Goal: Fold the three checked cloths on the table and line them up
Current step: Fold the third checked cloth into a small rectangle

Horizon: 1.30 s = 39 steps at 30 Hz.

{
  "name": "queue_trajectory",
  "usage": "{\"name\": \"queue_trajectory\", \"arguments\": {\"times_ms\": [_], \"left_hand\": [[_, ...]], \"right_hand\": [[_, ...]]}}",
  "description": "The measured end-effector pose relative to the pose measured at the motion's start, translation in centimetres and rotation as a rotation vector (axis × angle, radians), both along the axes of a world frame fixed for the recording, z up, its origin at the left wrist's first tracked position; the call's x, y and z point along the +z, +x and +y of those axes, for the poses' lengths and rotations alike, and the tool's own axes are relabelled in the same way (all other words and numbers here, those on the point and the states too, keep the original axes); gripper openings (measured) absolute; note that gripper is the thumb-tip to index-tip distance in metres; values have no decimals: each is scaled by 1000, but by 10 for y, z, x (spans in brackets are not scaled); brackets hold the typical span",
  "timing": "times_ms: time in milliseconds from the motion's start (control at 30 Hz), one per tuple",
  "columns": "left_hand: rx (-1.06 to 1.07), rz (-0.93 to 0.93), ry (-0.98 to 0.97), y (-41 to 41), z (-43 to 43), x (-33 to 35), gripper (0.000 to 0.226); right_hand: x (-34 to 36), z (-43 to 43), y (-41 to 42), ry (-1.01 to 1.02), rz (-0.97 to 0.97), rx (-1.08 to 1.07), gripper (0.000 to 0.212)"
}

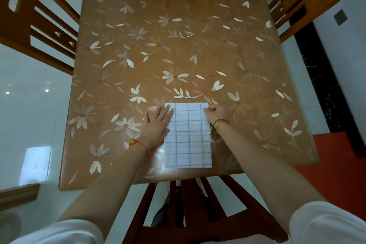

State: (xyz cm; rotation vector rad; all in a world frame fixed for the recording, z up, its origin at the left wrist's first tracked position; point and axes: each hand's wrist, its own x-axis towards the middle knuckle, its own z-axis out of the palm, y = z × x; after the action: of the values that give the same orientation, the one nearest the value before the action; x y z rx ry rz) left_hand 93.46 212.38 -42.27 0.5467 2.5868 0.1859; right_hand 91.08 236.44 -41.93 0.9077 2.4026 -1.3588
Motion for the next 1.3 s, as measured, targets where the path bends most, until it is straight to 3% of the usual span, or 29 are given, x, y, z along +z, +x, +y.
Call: {"name": "queue_trajectory", "arguments": {"times_ms": [500, 767, 1100, 1200, 1267, 1300], "left_hand": [[-18, -7, -18, 0, 1, -2, 77], [-13, -18, -18, -2, 0, 0, 77], [55, -12, -18, 1, 8, 2, 77], [82, -23, 14, 2, 10, 2, 77], [97, -30, 33, 3, 10, 1, 77], [101, -30, 39, 3, 10, 1, 78]], "right_hand": [[6, 6, 8, 59, 49, -31, 14], [-5, 5, 9, 61, 101, -1, 31], [-14, 11, 9, 123, 143, 9, 20], [-7, 8, 15, 260, 272, 155, 11], [-2, -1, 20, 417, 418, 415, 6], [-2, -7, 21, 526, 462, 589, 16]]}}
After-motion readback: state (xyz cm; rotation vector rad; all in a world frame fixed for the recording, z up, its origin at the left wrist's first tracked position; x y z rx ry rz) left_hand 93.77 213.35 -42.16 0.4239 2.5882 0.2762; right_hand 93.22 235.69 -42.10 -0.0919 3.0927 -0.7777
